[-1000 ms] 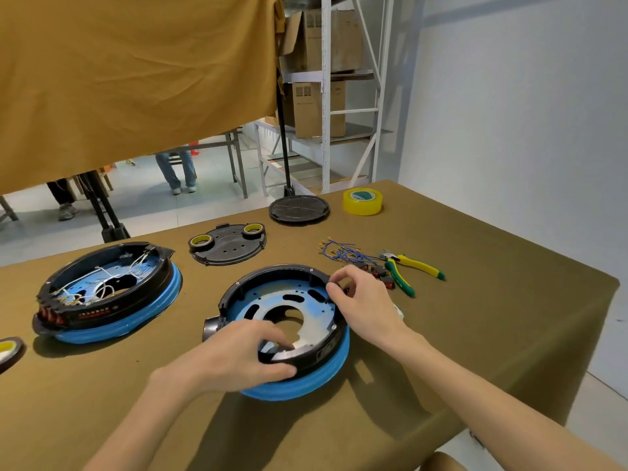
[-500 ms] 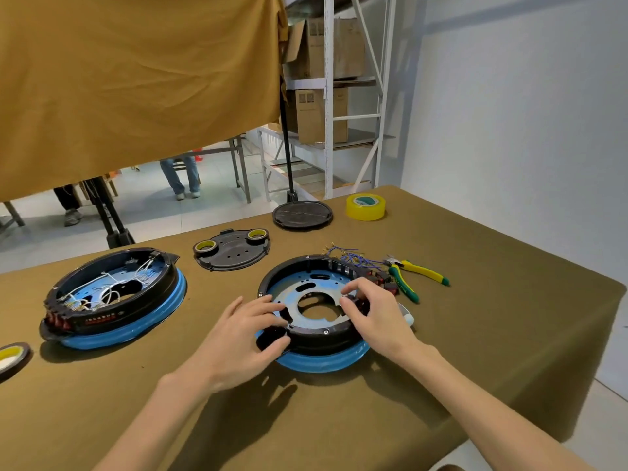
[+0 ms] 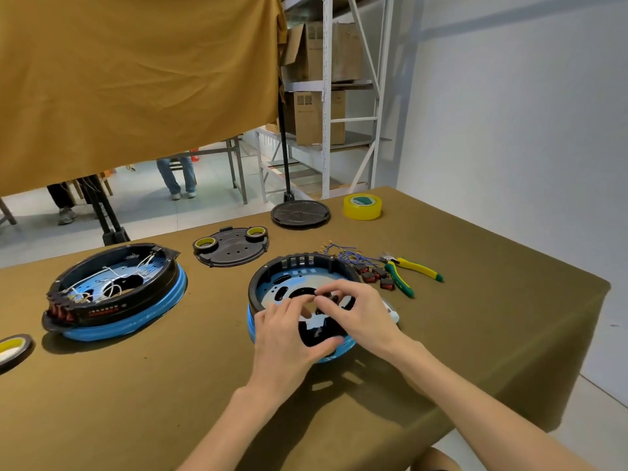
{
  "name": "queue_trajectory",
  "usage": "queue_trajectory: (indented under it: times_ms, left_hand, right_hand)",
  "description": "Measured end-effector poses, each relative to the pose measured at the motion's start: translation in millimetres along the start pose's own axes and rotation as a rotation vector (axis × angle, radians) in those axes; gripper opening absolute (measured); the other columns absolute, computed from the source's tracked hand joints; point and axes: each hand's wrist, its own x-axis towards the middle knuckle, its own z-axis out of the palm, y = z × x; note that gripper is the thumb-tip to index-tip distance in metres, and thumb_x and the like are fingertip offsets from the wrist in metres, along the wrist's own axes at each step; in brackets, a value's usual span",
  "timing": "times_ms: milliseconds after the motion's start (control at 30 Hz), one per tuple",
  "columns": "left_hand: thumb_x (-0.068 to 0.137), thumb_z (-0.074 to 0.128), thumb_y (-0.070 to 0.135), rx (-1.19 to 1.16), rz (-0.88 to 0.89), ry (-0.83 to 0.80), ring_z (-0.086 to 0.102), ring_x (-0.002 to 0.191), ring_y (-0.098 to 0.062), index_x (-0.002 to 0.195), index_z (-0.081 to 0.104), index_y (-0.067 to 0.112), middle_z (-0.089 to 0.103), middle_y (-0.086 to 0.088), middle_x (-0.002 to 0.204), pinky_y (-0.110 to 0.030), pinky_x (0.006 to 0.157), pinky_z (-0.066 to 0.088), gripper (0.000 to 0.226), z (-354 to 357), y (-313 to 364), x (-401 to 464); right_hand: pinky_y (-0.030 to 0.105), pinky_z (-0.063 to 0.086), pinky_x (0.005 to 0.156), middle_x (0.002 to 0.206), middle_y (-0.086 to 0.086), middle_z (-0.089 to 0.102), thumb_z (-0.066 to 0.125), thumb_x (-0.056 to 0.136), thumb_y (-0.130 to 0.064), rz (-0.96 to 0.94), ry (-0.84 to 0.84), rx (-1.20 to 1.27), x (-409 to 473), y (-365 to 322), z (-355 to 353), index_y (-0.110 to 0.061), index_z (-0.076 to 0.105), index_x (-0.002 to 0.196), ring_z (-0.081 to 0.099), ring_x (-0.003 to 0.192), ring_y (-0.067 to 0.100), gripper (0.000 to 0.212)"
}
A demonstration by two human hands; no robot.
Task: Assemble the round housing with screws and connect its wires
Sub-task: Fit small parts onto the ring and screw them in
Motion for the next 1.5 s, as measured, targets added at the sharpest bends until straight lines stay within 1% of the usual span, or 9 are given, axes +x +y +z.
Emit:
queue_trajectory:
  times_ms: [133,267,600,800,900,1033,1200,1333,1500]
  left_hand:
    - [0.090,0.074,0.035,-0.223,0.017,0.034,0.059,0.108,-0.003,0.119,0.067,0.033,0.062,0.024,0.109,-0.037,0.098,0.050,0.030,-3,-18,-2]
    - [0.090,0.077,0.022,-0.233,0.083,0.113,0.062,0.105,-0.002,0.107,0.074,0.027,0.067,0.021,0.104,-0.039,0.096,0.053,0.018,-2,-28,-8]
    - [0.089,0.077,0.020,-0.265,0.078,0.160,0.063,0.110,-0.004,0.114,0.071,0.022,0.070,0.014,0.110,-0.029,0.099,0.052,0.026,7,-31,-13]
    - [0.093,0.073,0.022,-0.228,0.097,0.159,0.062,0.112,-0.007,0.123,0.069,0.023,0.069,0.013,0.113,-0.033,0.101,0.050,0.030,10,-30,-11]
    - [0.096,0.068,0.027,-0.222,0.104,0.157,0.062,0.111,-0.008,0.125,0.069,0.024,0.069,0.013,0.112,-0.034,0.099,0.051,0.030,10,-31,-12]
    - [0.097,0.062,0.031,-0.227,0.096,0.173,0.062,0.108,-0.009,0.125,0.069,0.024,0.069,0.012,0.110,-0.030,0.097,0.050,0.030,13,-31,-14]
    - [0.095,0.060,0.037,-0.210,0.125,0.173,0.060,0.111,-0.008,0.122,0.070,0.023,0.070,0.009,0.113,-0.025,0.100,0.049,0.032,15,-33,-13]
    - [0.095,0.060,0.037,-0.195,0.138,0.210,0.058,0.112,-0.003,0.123,0.069,0.021,0.071,0.009,0.114,-0.020,0.103,0.046,0.033,17,-33,-13]
    - [0.096,0.062,0.037,-0.201,0.134,0.214,0.059,0.107,-0.003,0.114,0.072,0.019,0.070,0.009,0.110,-0.023,0.098,0.048,0.028,19,-36,-13]
  right_hand:
    - [0.010,0.044,0.088,0.105,-0.026,0.071,0.071,0.095,-0.033,0.004,-0.023,-0.010,-9,-2,-2,-0.034,0.075,0.112,0.064,0.106,0.002,0.018]
    - [0.012,0.047,0.094,0.111,-0.024,0.073,0.072,0.094,-0.035,0.008,-0.027,-0.023,-11,-7,8,-0.033,0.077,0.118,0.063,0.111,-0.005,0.024]
    - [0.032,0.042,0.105,0.116,-0.023,0.071,0.072,0.091,-0.039,0.080,-0.028,-0.080,-16,-3,19,-0.037,0.072,0.124,0.054,0.122,0.009,0.033]
    - [-0.001,0.036,0.088,0.105,-0.026,0.071,0.069,0.092,-0.014,0.035,-0.056,-0.037,-17,-1,11,-0.023,0.074,0.126,0.056,0.107,-0.018,0.036]
    - [-0.004,0.035,0.087,0.106,-0.024,0.073,0.069,0.094,-0.011,0.042,-0.076,-0.014,-16,1,9,-0.022,0.073,0.128,0.057,0.106,-0.018,0.036]
    - [-0.005,0.037,0.084,0.100,-0.043,0.067,0.068,0.096,-0.012,0.058,-0.094,-0.009,-16,5,8,-0.026,0.070,0.129,0.052,0.108,-0.023,0.036]
    - [-0.002,0.040,0.086,0.107,-0.041,0.066,0.063,0.100,-0.011,0.035,-0.162,-0.029,-13,-1,4,-0.050,0.066,0.115,0.055,0.111,-0.018,0.042]
    - [0.012,0.050,0.087,0.103,-0.027,0.072,0.064,0.099,-0.014,0.050,-0.133,0.028,-11,2,4,-0.039,0.071,0.122,0.064,0.107,-0.001,0.034]
    - [0.018,0.029,0.102,0.116,-0.035,0.064,0.056,0.104,-0.029,0.015,-0.128,-0.141,-14,0,17,-0.046,0.067,0.124,0.050,0.117,-0.004,0.028]
